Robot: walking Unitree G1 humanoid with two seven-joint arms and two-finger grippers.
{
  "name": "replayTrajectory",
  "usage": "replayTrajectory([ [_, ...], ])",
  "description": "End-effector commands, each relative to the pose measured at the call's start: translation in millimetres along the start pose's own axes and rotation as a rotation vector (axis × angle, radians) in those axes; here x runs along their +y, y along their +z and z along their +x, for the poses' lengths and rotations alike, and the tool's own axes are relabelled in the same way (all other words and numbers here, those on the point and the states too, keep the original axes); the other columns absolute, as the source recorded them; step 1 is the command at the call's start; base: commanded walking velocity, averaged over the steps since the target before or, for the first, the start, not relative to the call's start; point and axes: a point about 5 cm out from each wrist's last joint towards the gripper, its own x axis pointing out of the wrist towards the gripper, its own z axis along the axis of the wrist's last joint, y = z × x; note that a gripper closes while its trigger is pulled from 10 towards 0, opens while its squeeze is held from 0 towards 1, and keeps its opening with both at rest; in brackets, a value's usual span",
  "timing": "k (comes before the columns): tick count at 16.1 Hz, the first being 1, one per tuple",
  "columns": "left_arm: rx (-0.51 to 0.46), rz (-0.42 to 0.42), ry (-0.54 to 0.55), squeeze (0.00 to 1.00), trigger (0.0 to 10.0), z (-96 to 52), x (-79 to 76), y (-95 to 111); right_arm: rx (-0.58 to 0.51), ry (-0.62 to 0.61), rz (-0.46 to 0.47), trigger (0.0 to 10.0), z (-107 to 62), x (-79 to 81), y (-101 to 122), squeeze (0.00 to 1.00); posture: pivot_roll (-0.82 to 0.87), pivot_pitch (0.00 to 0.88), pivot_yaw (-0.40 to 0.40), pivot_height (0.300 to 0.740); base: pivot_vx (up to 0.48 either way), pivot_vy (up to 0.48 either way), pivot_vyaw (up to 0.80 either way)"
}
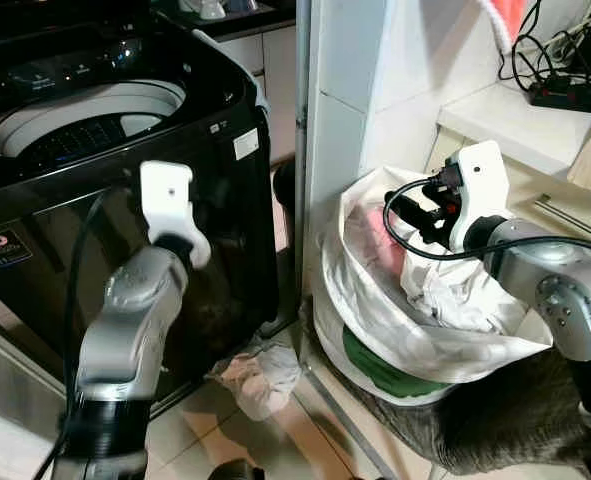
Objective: Clothes washing
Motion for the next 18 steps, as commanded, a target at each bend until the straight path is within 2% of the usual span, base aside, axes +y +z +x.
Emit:
replayTrajectory([
  [1,-0.043,-0.014,-0.026,1.00,10.0,-1.3,-3.0,8,-0.010,-0.012,-0.010,10.0,0.8,-2.4,-1,1.00,-0.04,0.000,0.052,0.740,0.000,0.000,0.00],
  [2,-0.073,0.023,-0.014,1.00,10.0,-0.5,-3.1,14,-0.021,-0.019,-0.010,10.0,1.2,-3.8,-3,1.00,-0.04,0.000,0.052,0.740,0.000,0.000,0.00],
  [3,-0.178,0.076,-0.023,1.00,10.0,1.5,-4.8,28,-0.031,-0.043,-0.015,10.0,1.4,-6.8,-4,1.00,-0.04,0.000,0.057,0.740,0.000,0.000,0.00],
  [4,-0.222,0.110,-0.047,1.00,10.0,1.8,-7.5,35,-0.039,-0.050,-0.017,10.0,1.4,-7.5,-4,1.00,-0.04,0.000,0.060,0.740,0.000,0.000,0.00],
  [5,-0.236,0.125,-0.056,1.00,10.0,1.9,-8.5,38,-0.043,-0.053,-0.018,10.0,1.4,-7.7,-4,1.00,-0.04,0.000,0.060,0.740,0.000,0.000,0.00],
  [7,-0.305,0.217,-0.126,1.00,10.0,0.0,-16.5,48,-0.059,-0.052,-0.012,10.0,1.2,-7.7,-5,1.00,-0.04,0.000,0.061,0.740,0.000,0.000,0.00],
  [14,-0.307,0.269,-0.156,1.00,10.0,-0.9,-16.8,45,-0.065,-0.045,-0.025,10.0,4.5,-10.8,-6,1.00,-0.04,0.000,0.060,0.740,0.000,0.000,0.00],
  [17,-0.277,0.259,-0.179,1.00,10.0,0.0,-16.3,43,-0.008,-0.064,-0.033,10.0,16.7,-26.5,-14,1.00,-0.04,0.000,0.066,0.740,0.000,0.000,0.00],
  [18,-0.187,0.272,-0.199,1.00,10.0,2.2,-17.6,32,0.069,-0.053,-0.049,10.0,26.0,-36.7,-24,1.00,-0.05,0.014,0.073,0.740,0.000,0.000,0.00],
])
